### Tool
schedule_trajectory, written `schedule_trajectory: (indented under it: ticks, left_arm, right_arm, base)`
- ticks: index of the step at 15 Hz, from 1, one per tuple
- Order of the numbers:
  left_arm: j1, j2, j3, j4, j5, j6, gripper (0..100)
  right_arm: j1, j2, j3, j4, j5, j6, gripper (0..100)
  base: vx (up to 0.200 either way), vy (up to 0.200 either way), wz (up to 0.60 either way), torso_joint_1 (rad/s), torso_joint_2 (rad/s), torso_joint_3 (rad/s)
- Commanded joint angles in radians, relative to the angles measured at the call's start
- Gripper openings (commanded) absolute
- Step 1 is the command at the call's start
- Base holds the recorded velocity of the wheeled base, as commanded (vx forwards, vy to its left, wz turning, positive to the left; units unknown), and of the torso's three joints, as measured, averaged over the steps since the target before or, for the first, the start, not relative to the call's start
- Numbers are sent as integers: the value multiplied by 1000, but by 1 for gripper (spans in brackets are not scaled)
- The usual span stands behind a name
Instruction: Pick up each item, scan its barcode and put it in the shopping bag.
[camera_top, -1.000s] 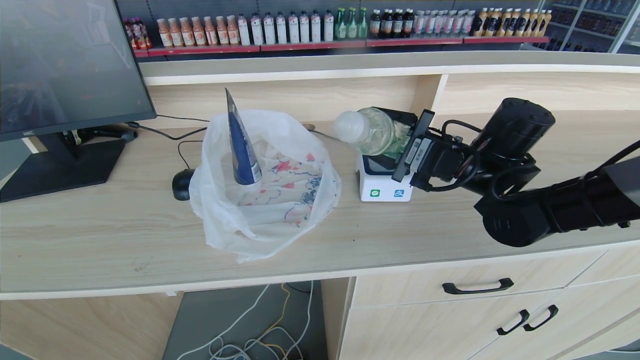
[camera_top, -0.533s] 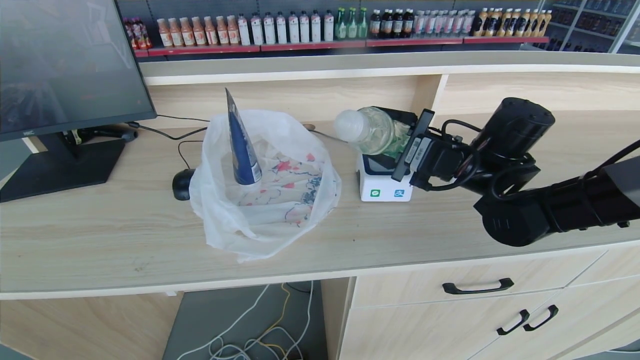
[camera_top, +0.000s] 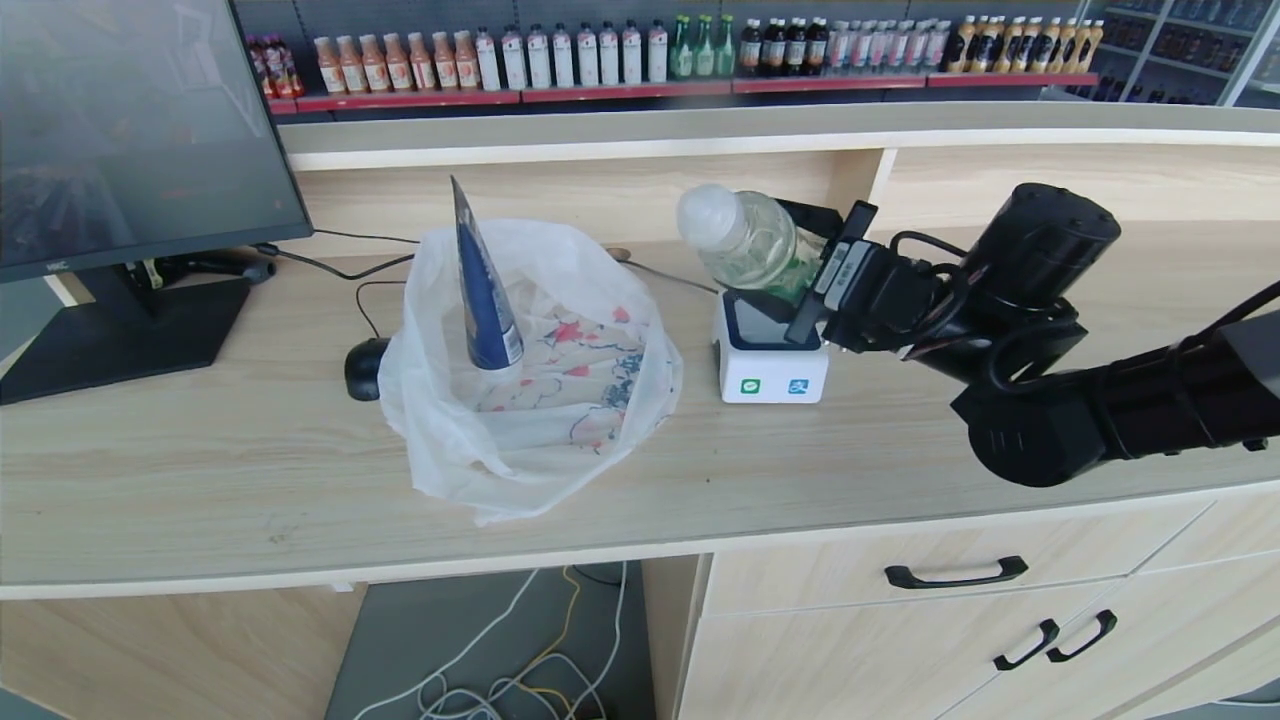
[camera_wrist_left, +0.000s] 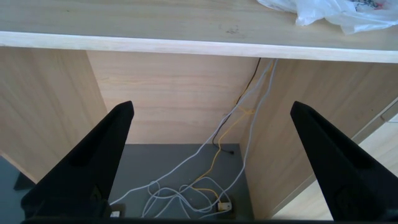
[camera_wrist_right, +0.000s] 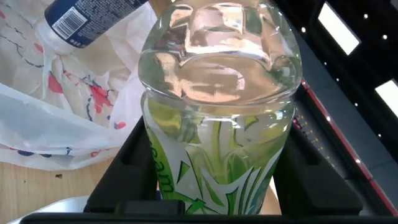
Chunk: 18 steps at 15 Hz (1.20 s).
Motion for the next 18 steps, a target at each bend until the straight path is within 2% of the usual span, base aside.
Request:
schedule_trajectory:
  ticks: [1,7,10,15,18]
  left_arm:
    - [0,0,0,0,0,0,100]
    - [0,0,0,0,0,0,100]
    - [0,2,0,0,0,0,100]
    - [0,0,0,0,0,0,100]
    - [1,0,0,0,0,0,100]
  right_arm:
    - [2,-29,-25,-4,-43,45,0]
    - [35,-73,-5,-110,-243,266,0]
    - [64,-125,96,-159,-330,358,0]
    - [74,-185,253,-270,-362,487,0]
    - [96,-196,274,-329,-497,568,0]
  base:
    - [0,0,0,0,0,0]
    - [0,0,0,0,0,0]
    - [0,0,0,0,0,0]
    - [0,0,0,0,0,0]
    - [0,0,0,0,0,0]
